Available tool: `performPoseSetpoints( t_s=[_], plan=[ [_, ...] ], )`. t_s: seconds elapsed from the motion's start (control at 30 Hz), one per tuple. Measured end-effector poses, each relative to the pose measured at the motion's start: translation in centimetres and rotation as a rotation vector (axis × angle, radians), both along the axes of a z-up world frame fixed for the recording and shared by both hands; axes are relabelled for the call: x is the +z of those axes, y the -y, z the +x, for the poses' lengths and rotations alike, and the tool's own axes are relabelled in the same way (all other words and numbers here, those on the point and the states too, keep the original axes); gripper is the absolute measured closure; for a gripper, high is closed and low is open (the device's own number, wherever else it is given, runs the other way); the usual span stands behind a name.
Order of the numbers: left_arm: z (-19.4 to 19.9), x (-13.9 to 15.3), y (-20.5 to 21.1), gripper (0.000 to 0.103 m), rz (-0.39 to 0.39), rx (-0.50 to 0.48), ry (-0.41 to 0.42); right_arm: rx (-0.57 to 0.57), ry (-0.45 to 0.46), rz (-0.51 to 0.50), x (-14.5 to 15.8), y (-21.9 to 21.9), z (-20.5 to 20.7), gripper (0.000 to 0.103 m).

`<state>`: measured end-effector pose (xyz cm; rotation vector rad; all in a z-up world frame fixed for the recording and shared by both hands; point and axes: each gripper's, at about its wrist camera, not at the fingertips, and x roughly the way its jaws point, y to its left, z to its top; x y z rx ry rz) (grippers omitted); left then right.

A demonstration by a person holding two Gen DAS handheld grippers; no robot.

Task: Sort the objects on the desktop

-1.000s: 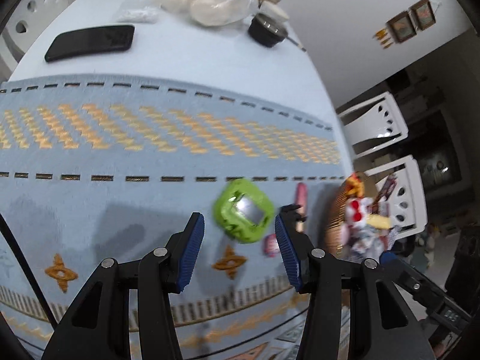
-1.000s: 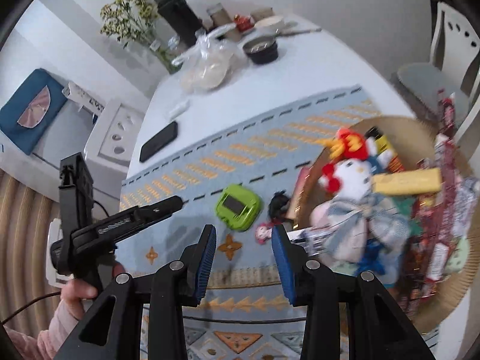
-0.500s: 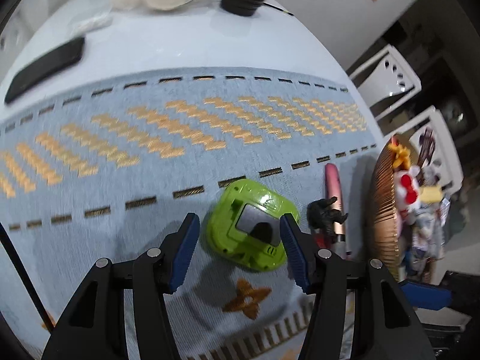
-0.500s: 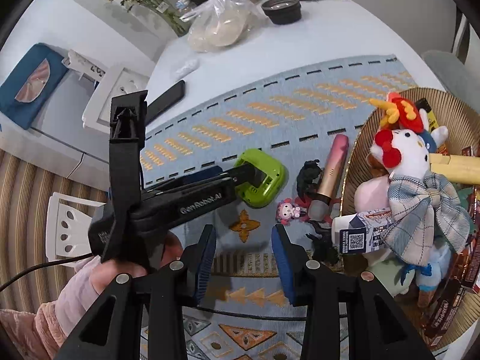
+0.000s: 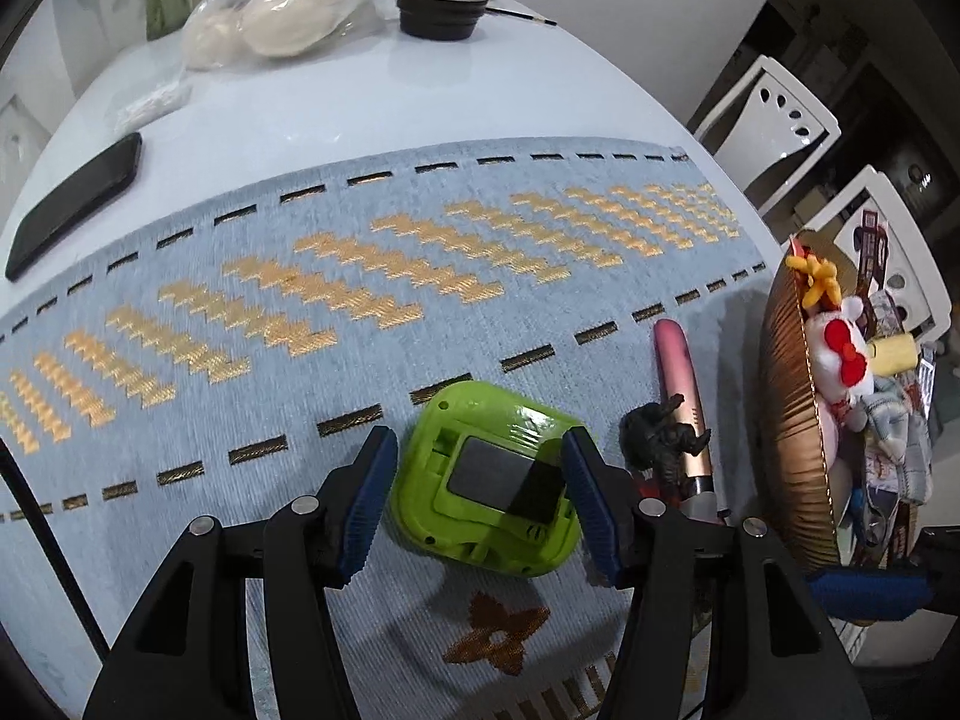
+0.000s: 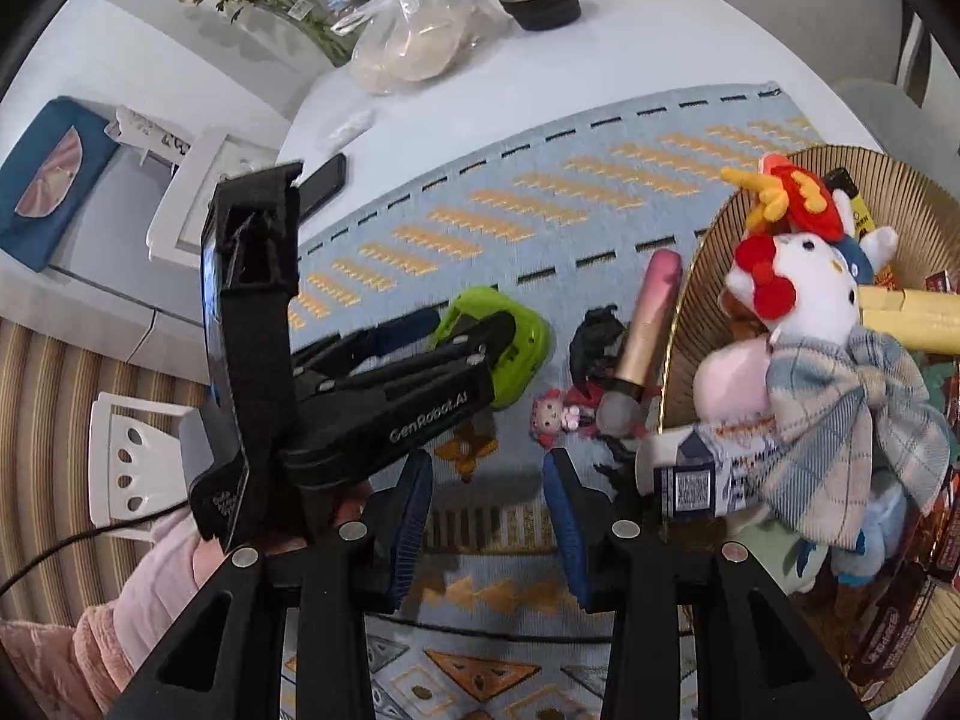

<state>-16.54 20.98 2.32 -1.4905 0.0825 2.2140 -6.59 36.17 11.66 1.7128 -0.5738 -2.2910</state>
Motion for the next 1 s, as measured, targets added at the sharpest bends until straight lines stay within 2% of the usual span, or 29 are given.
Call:
performPoseSetpoints(
  t_s=[0.2,0.37,0.9,1.0],
  plan=[
    [0.5,-0.3,-0.4,0.034,-0.005,-0.013,-0.015,0.013,0.041,0.005,-0.6,0.0,1.2,0.066],
    [0.7,-0.3,-1.0,0.032,-0.022,-0.029,-0.03,0.01,0.052,-0.002,-1.0,0.1,1.2,0.066],
    [0.7,-0.8,-0.5,0.028,0.019,-0.003,-0.008,0.016,0.059,0.003,-1.2,0.6,0.9,0.066],
    [0.9,-0.9,-0.7,0.027,0.004,-0.011,-0.027,0.017,0.064,0.004,-1.4,0.4,1.0,0.066]
  ],
)
